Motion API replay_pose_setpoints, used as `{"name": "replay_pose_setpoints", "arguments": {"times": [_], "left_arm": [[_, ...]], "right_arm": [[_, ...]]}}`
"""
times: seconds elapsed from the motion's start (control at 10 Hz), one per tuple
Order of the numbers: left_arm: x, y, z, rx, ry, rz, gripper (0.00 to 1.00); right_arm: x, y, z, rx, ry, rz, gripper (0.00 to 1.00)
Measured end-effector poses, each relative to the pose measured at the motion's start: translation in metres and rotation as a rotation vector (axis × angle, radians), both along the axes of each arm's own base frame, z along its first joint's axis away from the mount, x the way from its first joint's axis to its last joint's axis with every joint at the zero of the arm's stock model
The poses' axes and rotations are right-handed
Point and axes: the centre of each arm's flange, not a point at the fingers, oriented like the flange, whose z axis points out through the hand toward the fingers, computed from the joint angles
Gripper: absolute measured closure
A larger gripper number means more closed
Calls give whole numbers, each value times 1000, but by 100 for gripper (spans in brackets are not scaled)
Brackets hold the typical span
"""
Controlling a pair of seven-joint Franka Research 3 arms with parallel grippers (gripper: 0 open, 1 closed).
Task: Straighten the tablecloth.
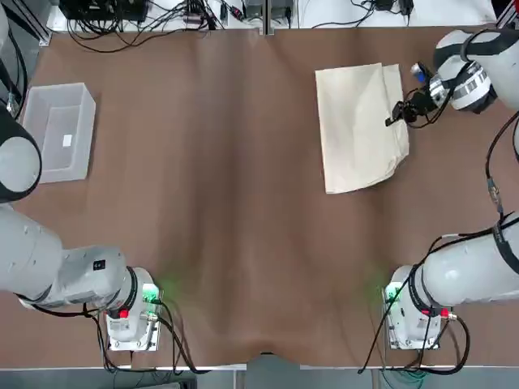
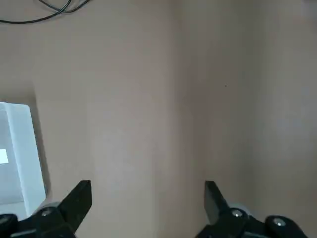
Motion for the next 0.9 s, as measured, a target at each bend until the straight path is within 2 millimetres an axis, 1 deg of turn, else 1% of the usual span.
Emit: {"name": "replay_pose_setpoints", "arguments": {"times": [0.1,0.2,0.3,0.7,0.8,0.9], "left_arm": [[0,0,0,0,0,0,0],[0,0,0,0,0,0,0],[0,0,0,0,0,0,0],[0,4,0,0,1,7,0],[1,6,0,1,1,11,0],[1,8,0,1,1,14,0]], "right_arm": [[-2,-12,0,-8,-8,-1,95],[-3,-18,0,-11,-17,2,92],[-2,-21,0,-15,-21,4,88],[2,-14,-1,-17,-26,25,25],[2,-13,-2,-17,-24,28,11],[2,-12,-3,-16,-22,31,0]]}}
